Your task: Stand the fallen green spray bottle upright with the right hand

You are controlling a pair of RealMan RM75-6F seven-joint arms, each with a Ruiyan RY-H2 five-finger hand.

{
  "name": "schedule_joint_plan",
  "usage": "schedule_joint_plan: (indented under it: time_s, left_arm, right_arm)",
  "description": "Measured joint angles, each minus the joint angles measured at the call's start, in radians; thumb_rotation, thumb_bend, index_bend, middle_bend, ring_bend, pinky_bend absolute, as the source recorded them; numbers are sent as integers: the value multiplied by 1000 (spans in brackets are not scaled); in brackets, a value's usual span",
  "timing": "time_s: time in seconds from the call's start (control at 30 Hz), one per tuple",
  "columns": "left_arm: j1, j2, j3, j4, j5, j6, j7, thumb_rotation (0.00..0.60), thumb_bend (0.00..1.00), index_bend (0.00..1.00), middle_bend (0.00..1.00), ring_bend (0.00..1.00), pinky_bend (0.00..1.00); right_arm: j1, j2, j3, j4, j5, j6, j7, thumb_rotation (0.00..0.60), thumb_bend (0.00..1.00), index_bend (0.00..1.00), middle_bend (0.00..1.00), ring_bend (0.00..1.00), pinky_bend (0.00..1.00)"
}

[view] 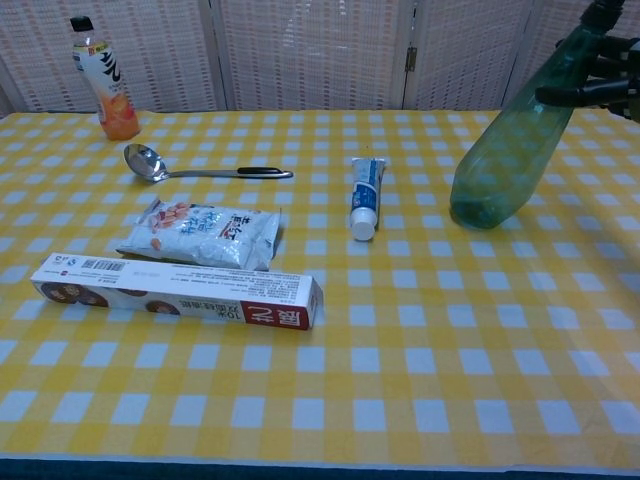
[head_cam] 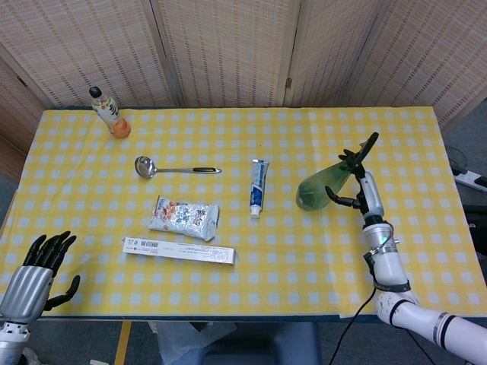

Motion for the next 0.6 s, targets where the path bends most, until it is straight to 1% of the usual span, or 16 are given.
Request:
schedule_joint_plan:
  time_s: [0.17, 0.4, 0.6]
  left_arm:
    - [3, 1, 0, -3, 3, 8, 1, 468, 504, 0, 86, 117, 41]
    - [3, 3, 2, -4, 4, 9, -3, 468, 504, 0, 86, 118, 41]
    - [4, 5, 2, -6, 7, 13, -3, 469, 504, 0, 97, 119, 40]
  right_arm:
    - [5, 5, -2, -4, -25, -10, -5, 600, 337, 76, 115, 180, 0]
    - [12, 17, -7, -14, -72, -18, -8, 600, 337, 25, 58, 108, 0]
    - [-1, 31, -15, -31, -93, 2, -7, 600, 337, 8, 29, 118, 0]
